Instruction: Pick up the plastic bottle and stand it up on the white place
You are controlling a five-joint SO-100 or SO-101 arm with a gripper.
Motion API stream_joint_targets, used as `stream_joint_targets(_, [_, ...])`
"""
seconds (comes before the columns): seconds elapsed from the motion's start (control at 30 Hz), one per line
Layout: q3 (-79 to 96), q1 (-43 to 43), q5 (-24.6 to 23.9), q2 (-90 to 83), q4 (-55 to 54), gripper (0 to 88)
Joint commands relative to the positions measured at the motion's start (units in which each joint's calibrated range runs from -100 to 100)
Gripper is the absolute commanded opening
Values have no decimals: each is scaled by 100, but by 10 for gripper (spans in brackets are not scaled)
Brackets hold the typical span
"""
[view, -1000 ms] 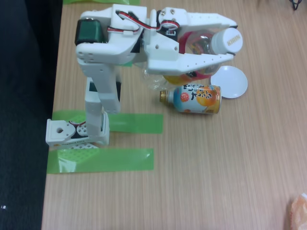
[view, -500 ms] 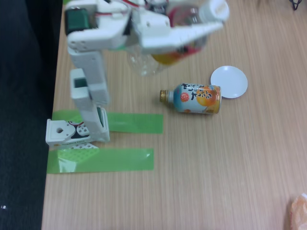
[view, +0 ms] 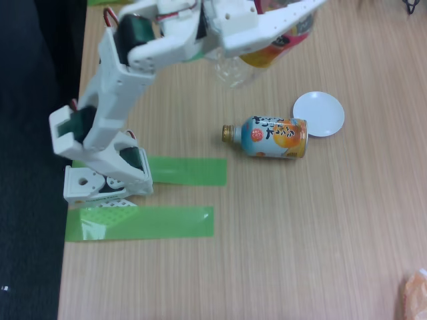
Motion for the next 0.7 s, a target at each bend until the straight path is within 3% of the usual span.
stream_joint_targets(0.0, [1110, -139, -26, -419, -1085, 125])
stream_joint_targets(0.3, [3799, -161, 26, -579, -4441, 125])
stream_joint_targets(0.67, [6026, -264, 32, -503, -7566, 125])
